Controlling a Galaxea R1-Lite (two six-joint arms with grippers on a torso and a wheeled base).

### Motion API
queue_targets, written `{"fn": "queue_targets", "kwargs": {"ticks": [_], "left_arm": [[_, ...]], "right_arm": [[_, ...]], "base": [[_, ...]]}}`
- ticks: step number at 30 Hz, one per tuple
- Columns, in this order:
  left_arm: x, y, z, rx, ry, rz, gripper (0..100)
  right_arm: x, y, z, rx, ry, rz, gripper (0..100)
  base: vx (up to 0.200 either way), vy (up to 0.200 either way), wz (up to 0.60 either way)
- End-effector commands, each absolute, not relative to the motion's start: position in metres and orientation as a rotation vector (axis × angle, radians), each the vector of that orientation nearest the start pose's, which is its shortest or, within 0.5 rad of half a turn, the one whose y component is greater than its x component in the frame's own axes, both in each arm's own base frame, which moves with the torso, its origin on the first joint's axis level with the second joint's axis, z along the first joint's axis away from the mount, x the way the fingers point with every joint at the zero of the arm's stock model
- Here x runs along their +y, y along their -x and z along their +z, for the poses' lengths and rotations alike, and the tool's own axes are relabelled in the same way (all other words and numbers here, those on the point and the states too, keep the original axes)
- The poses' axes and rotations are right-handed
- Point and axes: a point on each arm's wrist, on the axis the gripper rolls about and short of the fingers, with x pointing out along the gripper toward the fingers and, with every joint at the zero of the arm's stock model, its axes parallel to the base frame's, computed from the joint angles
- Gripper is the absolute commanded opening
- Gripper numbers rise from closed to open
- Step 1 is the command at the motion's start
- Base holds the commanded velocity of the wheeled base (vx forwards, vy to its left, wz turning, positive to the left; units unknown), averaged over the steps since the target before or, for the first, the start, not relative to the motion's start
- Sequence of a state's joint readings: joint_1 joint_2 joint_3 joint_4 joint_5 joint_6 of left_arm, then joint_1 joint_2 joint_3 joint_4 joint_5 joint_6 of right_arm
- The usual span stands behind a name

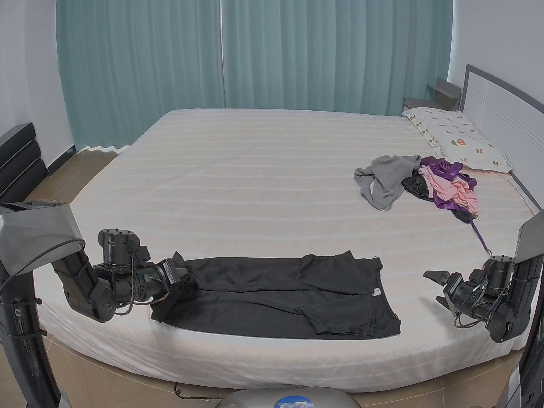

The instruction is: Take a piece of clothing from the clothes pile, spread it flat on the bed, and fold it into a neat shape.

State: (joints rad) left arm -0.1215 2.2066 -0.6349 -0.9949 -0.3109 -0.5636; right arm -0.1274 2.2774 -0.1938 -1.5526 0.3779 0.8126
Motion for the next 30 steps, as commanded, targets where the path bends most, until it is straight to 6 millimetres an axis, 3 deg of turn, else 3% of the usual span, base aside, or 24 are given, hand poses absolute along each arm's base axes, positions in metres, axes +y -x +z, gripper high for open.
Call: {"fn": "queue_targets", "kwargs": {"ticks": [1,10,30], "left_arm": [[-0.057,-0.332,0.02,0.668,0.583,-0.27,0],[-0.075,-0.334,0.023,0.656,0.555,-0.287,0],[-0.138,-0.344,0.036,0.714,0.47,-0.327,0]], "right_arm": [[-0.025,-0.261,-0.011,0.579,-0.921,0.028,100],[-0.025,-0.26,-0.012,0.586,-0.921,0.026,100],[-0.022,-0.259,-0.015,0.604,-0.921,0.028,100]], "base": [[0.0,-0.2,0.0],[0.0,-0.2,0.0],[0.0,-0.2,0.0]]}}
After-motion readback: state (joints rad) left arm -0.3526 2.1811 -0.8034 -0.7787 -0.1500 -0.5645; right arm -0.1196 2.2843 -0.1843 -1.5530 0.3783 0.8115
